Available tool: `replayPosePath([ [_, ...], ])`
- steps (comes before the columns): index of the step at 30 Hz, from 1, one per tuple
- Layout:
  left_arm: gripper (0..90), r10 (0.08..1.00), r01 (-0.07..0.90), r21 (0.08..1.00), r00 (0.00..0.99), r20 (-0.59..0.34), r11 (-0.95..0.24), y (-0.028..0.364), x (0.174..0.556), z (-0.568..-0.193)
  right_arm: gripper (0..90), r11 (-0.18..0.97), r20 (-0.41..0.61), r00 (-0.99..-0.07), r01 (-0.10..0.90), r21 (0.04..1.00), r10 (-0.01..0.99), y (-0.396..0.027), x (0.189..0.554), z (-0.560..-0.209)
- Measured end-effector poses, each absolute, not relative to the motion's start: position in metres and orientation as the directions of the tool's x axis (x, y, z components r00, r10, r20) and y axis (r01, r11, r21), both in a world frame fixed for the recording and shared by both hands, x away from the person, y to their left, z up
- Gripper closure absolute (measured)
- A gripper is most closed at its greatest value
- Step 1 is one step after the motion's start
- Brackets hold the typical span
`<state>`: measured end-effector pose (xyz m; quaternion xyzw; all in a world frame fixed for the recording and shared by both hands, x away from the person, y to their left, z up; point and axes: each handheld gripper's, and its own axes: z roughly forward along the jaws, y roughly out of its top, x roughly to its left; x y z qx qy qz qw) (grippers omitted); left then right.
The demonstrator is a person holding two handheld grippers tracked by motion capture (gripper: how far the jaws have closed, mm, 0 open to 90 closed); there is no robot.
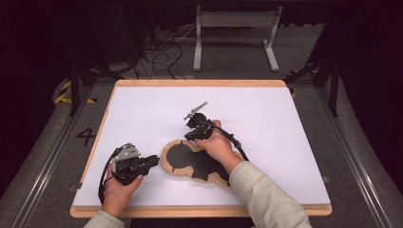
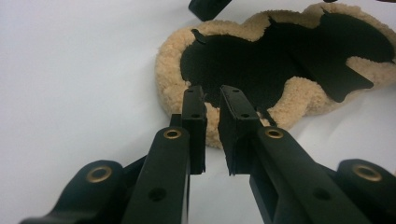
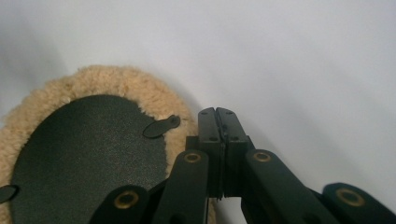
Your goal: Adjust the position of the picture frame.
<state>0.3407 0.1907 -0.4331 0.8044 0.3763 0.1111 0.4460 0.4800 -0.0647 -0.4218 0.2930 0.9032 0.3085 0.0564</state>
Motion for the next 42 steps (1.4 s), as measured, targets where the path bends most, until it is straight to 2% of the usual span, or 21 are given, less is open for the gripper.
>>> replayPosePath([
  [8, 78.2, 0.708, 0.509, 0.793, 0.692, -0.145, -0.335, 0.19, 0.349, -0.433, 89.2, 0.614, 0.029, -0.833, 0.43, 0.662, 0.552, -0.09, 0.458, -0.397],
  [14, 77.5, 0.702, 0.505, 0.795, 0.698, -0.146, -0.337, 0.187, 0.359, -0.431, 88.0, 0.595, -0.02, -0.823, 0.394, 0.7, 0.568, -0.132, 0.422, -0.381],
  [19, 78.2, 0.704, 0.493, 0.793, 0.7, -0.118, -0.358, 0.178, 0.368, -0.43, 88.8, 0.562, 0.015, -0.834, 0.385, 0.732, 0.551, -0.158, 0.4, -0.384],
  [24, 77.7, 0.71, 0.501, 0.8, 0.69, -0.14, -0.33, 0.181, 0.379, -0.427, 88.8, 0.531, 0.061, -0.827, 0.414, 0.74, 0.559, -0.177, 0.386, -0.389],
  [30, 77.4, 0.721, 0.52, 0.803, 0.671, -0.173, -0.292, 0.188, 0.386, -0.429, 86.2, 0.56, 0.054, -0.824, 0.43, 0.708, 0.564, -0.186, 0.373, -0.388],
  [34, 78.8, 0.724, 0.543, 0.802, 0.654, -0.218, -0.249, 0.192, 0.389, -0.43, 89.9, 0.593, 0.045, -0.835, 0.426, 0.683, 0.549, -0.187, 0.362, -0.387],
  [42, 78.4, 0.721, 0.546, 0.797, 0.658, -0.217, -0.259, 0.192, 0.389, -0.431, 90.0, 0.664, 0.041, -0.863, 0.416, 0.621, 0.503, -0.181, 0.346, -0.391],
])
